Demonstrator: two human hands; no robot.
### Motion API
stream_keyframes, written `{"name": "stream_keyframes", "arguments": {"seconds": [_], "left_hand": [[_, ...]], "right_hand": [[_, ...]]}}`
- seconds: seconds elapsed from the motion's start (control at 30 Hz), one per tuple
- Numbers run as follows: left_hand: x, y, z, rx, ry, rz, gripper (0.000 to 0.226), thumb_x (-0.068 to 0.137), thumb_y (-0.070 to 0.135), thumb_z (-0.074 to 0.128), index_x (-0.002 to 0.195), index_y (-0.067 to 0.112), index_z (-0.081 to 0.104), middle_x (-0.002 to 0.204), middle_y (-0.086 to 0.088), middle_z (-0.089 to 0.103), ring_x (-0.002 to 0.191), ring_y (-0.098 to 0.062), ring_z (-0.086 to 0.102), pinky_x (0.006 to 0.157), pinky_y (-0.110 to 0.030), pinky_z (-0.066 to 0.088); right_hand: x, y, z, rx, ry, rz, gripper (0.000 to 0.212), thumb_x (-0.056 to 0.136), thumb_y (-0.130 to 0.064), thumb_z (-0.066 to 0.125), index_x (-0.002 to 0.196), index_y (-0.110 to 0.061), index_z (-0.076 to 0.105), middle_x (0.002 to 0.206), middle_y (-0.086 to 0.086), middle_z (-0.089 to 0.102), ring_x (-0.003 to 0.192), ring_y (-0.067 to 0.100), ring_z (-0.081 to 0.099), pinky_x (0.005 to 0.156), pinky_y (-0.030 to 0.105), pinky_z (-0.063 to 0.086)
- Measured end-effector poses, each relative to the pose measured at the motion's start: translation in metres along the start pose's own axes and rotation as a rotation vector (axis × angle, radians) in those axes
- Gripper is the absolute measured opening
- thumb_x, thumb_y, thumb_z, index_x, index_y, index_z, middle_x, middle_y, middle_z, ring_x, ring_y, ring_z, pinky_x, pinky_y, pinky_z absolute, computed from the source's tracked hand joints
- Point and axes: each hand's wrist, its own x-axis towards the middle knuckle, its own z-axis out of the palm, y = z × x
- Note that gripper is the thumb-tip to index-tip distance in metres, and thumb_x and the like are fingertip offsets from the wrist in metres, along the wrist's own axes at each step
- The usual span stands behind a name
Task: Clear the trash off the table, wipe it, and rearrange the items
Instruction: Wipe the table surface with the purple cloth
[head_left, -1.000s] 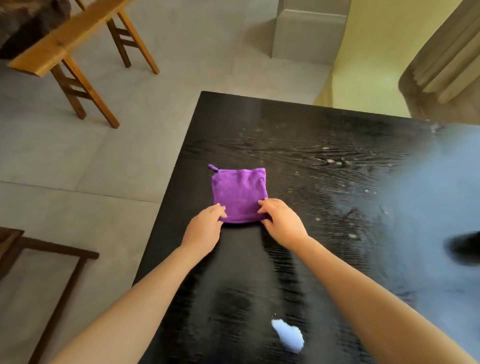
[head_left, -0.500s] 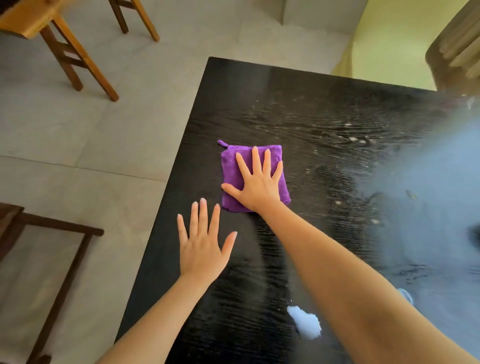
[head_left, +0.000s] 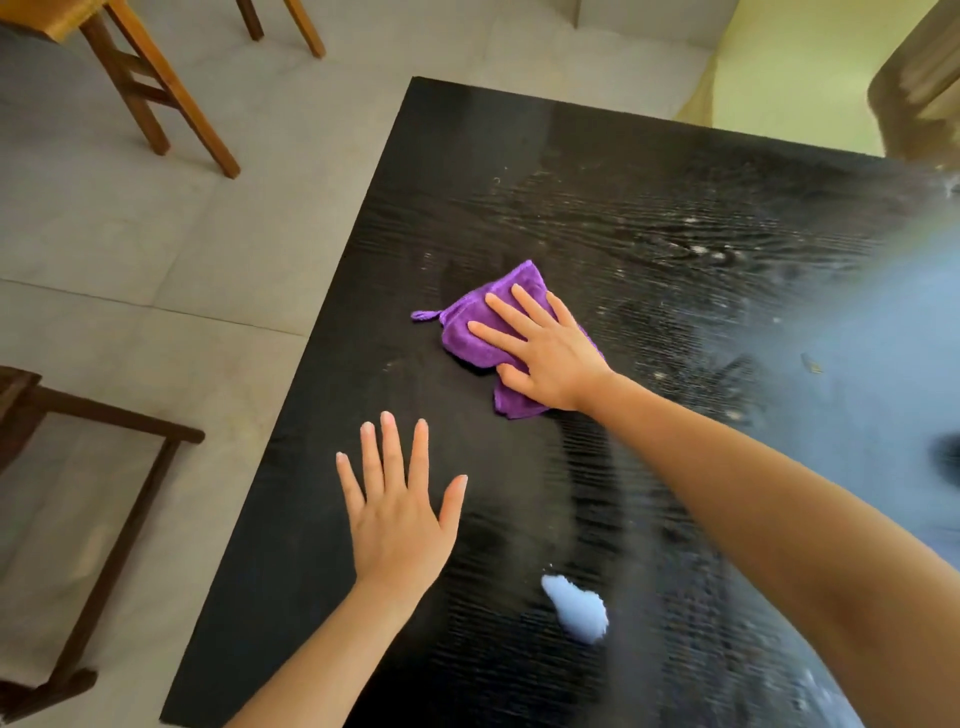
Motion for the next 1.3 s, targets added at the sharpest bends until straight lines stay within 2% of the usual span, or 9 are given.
{"name": "stream_keyframes", "arguments": {"seconds": [0.33,0.5,0.6,0.73,0.9,1.03,1.13,1.2,1.3], "left_hand": [[-0.026,0.002,0.002,0.034,-0.016,0.011,0.073,0.092,0.060,0.005,0.148,0.017,0.023,0.155,-0.017,0.024,0.144,-0.035,0.019,0.114,-0.058,0.020],[-0.045,0.001,0.005,0.076,-0.013,0.021,0.072,0.092,0.059,0.008,0.147,0.016,0.026,0.153,-0.018,0.027,0.143,-0.036,0.023,0.113,-0.057,0.020],[-0.048,0.003,0.006,0.079,-0.003,0.007,0.071,0.091,0.058,0.013,0.147,0.015,0.023,0.154,-0.017,0.025,0.143,-0.036,0.020,0.114,-0.057,0.018],[-0.049,0.005,0.007,0.085,0.009,0.003,0.071,0.091,0.057,0.015,0.148,0.015,0.020,0.155,-0.018,0.024,0.144,-0.036,0.018,0.115,-0.057,0.016],[-0.050,0.004,0.007,0.095,0.004,-0.006,0.071,0.091,0.058,0.014,0.148,0.015,0.019,0.155,-0.017,0.023,0.144,-0.035,0.018,0.115,-0.058,0.018],[-0.049,0.005,0.007,0.098,0.003,0.001,0.072,0.090,0.058,0.014,0.148,0.015,0.021,0.154,-0.018,0.025,0.144,-0.036,0.019,0.114,-0.058,0.017],[-0.048,0.004,0.007,0.101,0.008,0.008,0.072,0.090,0.057,0.016,0.148,0.014,0.022,0.154,-0.019,0.024,0.144,-0.036,0.019,0.114,-0.058,0.017],[-0.049,0.004,0.008,0.098,0.015,0.013,0.072,0.090,0.056,0.018,0.148,0.013,0.024,0.154,-0.019,0.025,0.143,-0.037,0.020,0.114,-0.058,0.018],[-0.049,0.003,0.010,0.097,0.023,0.023,0.072,0.090,0.056,0.020,0.147,0.013,0.026,0.154,-0.019,0.026,0.143,-0.037,0.022,0.113,-0.058,0.018]], "right_hand": [[-0.062,0.036,-0.004,0.106,0.061,0.097,0.061,0.081,-0.038,0.029,0.138,-0.027,0.048,0.149,0.003,0.042,0.141,0.030,0.034,0.112,0.045,0.029],[-0.095,0.050,-0.007,0.166,0.088,0.178,0.053,0.088,-0.021,0.050,0.140,-0.023,0.045,0.153,0.004,0.035,0.145,0.025,0.025,0.116,0.040,0.023],[-0.120,0.060,-0.008,0.207,0.088,0.278,0.052,0.089,-0.019,0.052,0.140,-0.024,0.046,0.154,0.001,0.034,0.145,0.021,0.024,0.114,0.035,0.028],[-0.143,0.065,-0.013,0.280,0.114,0.360,0.048,0.086,-0.012,0.053,0.133,-0.018,0.055,0.146,0.007,0.046,0.139,0.028,0.034,0.113,0.045,0.029],[-0.168,0.061,-0.032,0.630,0.421,0.683,0.038,0.089,-0.010,0.044,0.122,-0.019,0.059,0.114,0.010,0.067,0.105,0.030,0.060,0.087,0.038,0.047],[-0.165,0.060,-0.052,0.544,0.586,0.824,0.027,0.090,-0.016,0.041,0.109,-0.013,0.060,0.101,0.011,0.069,0.093,0.032,0.061,0.074,0.036,0.043],[-0.129,0.049,-0.048,0.402,0.498,0.787,0.030,0.092,-0.027,0.041,0.111,-0.012,0.060,0.102,0.016,0.069,0.096,0.037,0.061,0.077,0.041,0.045],[-0.100,0.034,-0.033,0.405,0.276,0.676,0.040,0.096,-0.041,0.036,0.124,-0.018,0.054,0.117,0.015,0.065,0.111,0.038,0.057,0.089,0.044,0.043],[-0.084,0.030,-0.004,0.236,0.004,0.552,0.053,0.097,-0.054,0.023,0.145,-0.033,0.032,0.155,0.000,0.029,0.144,0.036,0.018,0.114,0.057,0.009]]}}
